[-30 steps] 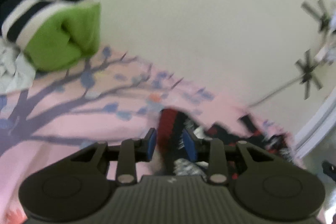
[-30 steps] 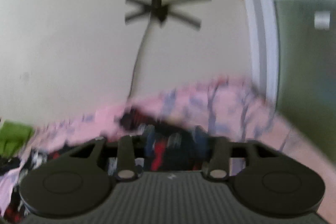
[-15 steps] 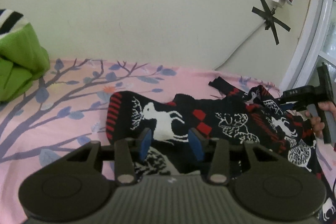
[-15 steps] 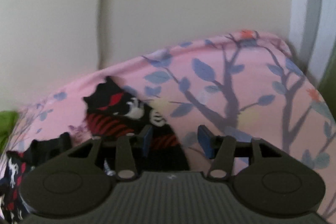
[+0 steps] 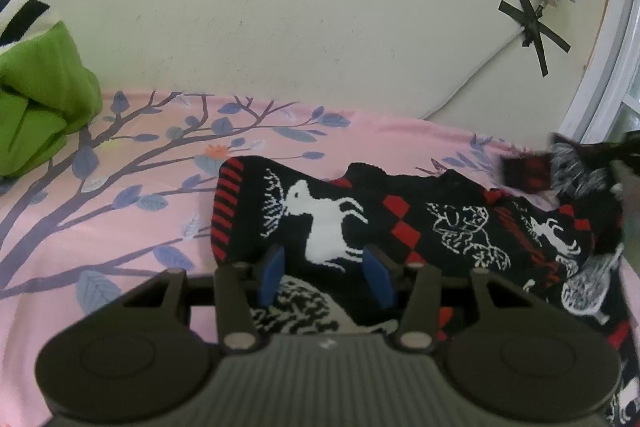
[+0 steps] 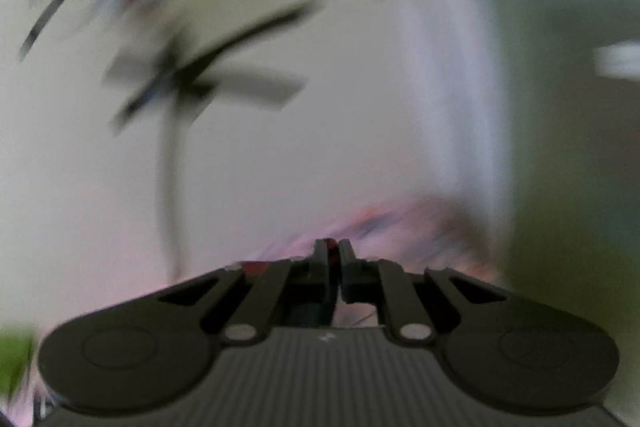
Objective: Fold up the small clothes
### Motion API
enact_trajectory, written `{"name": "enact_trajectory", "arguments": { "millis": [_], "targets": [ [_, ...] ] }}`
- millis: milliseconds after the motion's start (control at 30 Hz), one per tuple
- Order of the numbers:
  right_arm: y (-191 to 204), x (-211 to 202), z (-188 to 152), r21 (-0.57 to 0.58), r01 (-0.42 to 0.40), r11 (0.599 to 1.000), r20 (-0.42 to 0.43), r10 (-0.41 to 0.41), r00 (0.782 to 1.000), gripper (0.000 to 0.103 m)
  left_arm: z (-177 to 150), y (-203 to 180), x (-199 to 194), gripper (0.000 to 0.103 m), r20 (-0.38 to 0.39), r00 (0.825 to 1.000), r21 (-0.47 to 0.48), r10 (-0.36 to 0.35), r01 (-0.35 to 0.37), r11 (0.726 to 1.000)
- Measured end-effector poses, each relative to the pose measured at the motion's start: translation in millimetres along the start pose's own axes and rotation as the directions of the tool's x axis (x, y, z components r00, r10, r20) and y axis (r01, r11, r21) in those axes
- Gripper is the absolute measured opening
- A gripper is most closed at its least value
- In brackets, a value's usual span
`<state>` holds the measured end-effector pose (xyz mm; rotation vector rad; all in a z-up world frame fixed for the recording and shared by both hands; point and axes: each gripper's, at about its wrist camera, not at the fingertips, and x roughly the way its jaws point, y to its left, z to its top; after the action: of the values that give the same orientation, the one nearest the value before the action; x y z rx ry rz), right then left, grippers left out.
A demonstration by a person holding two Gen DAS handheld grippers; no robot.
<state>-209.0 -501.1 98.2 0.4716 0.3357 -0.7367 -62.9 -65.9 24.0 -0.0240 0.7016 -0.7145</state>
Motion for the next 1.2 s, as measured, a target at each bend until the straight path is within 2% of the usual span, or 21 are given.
{"name": "enact_trajectory", "arguments": {
  "millis": [100,200,333,400,467,500,567,600,667,700,767,800,833,867,900,967,1000,1100,1133,1167,1200],
  "targets": [
    [-42.1,-25.8,10.6,0.139,0.079,0.987,0.021,-0.083,0.996,0.004,0.1,-0.8,0.6,0.044,-0.003,1.0,0.004,0.008,-0.008,1.0],
    [-46.8,-46.1,4.1,0.127,0.079,0.989,0.036,-0.084,0.996,0.004,-0.3,-1.0,0.3,0.044,-0.002,1.0,0.006,0.013,-0.013,1.0],
    [-21.1,-66.3,3.8,0.083,-0.041,0.996,0.075,0.035,0.997,0.004,-0.4,3.5,-3.4,0.047,0.015,1.0,-0.021,0.006,-0.005,1.0],
    [12.6,-78.3,5.5,0.001,-0.116,0.993,0.089,0.115,0.989,0.004,0.6,10.0,-8.8,0.053,0.037,0.999,-0.054,-0.003,0.005,0.999],
    [58.9,-93.0,1.7,-0.125,-0.222,0.967,0.09,0.234,0.968,0.004,3.4,21.3,-14.6,0.054,0.057,0.998,-0.11,-0.029,0.035,0.993],
    [86.0,-101.6,-4.0,-0.202,-0.275,0.94,0.077,0.295,0.952,0.004,4.7,27.9,-17.5,0.056,0.067,0.997,-0.143,-0.046,0.056,0.988],
    [140.4,-116.1,-25.2,-0.371,-0.364,0.855,0.024,0.4,0.916,0.005,7.8,42.4,-24.1,0.058,0.097,0.993,-0.206,-0.073,0.092,0.974],
    [170.2,-122.7,-44.7,-0.46,-0.41,0.788,-0.023,0.451,0.892,0.005,9.1,47.8,-26.9,0.058,0.111,0.991,-0.223,-0.077,0.1,0.97],
    [215.2,-128.6,-83.8,-0.561,-0.497,0.662,-0.136,0.518,0.844,0.005,11.5,57.1,-32.8,0.059,0.137,0.988,-0.244,-0.069,0.101,0.965],
    [233.4,-129.3,-111.3,-0.595,-0.56,0.577,-0.232,0.544,0.806,0.006,12.4,60.3,-34.7,0.06,0.144,0.987,-0.251,-0.066,0.101,0.963],
    [251.0,-125.3,-158.8,-0.615,-0.655,0.439,-0.401,0.541,0.74,0.008,13.9,65.2,-35.2,0.063,0.146,0.987,-0.27,-0.063,0.101,0.958],
    [252.8,-122.1,-179.5,-0.617,-0.679,0.398,-0.456,0.523,0.72,0.025,14.3,66.5,-34.0,0.064,0.14,0.988,-0.278,-0.065,0.103,0.955],
    [249.9,-118.0,-196.1,-0.61,-0.703,0.366,-0.502,0.508,0.7,0.032,14.7,67.0,-32.6,0.064,0.131,0.989,-0.285,-0.069,0.105,0.953],
    [244.6,-115.8,-206.2,-0.609,-0.701,0.37,-0.514,0.489,0.705,0.032,14.6,66.6,-31.1,0.064,0.122,0.99,-0.286,-0.075,0.107,0.952],
    [236.8,-110.3,-208.1,-0.601,-0.695,0.394,-0.517,0.472,0.714,0.032,14.8,64.8,-29.6,0.064,0.114,0.99,-0.281,-0.08,0.109,0.953],
    [210.0,-103.9,-191.7,-0.541,-0.672,0.507,-0.476,0.474,0.741,0.033,13.8,58.8,-29.1,0.064,0.107,0.99,-0.262,-0.09,0.115,0.958],
    [192.9,-99.2,-174.2,-0.491,-0.64,0.591,-0.424,0.479,0.768,0.033,13.3,55.1,-28.8,0.064,0.104,0.99,-0.25,-0.095,0.119,0.961],
    [141.6,-85.3,-127.3,-0.329,-0.521,0.788,-0.269,0.451,0.851,0.037,11.7,41.9,-28.1,0.065,0.098,0.988,-0.203,-0.116,0.134,0.97],
    [126.0,-76.7,-114.5,-0.279,-0.459,0.844,-0.227,0.406,0.885,0.039,11.2,37.7,-28.0,0.066,0.097,0.988,-0.186,-0.12,0.136,0.973],
    [113.0,-67.6,-106.9,-0.243,-0.407,0.881,-0.208,0.362,0.909,0.042,10.2,32.5,-27.8,0.07,0.097,0.988,-0.163,-0.117,0.132,0.978],
    [107.1,-58.5,-106.8,-0.219,-0.375,0.901,-0.21,0.332,0.92,0.047,9.3,28.7,-27.6,0.073,0.098,0.989,-0.144,-0.108,0.122,0.982]
  ]
}}
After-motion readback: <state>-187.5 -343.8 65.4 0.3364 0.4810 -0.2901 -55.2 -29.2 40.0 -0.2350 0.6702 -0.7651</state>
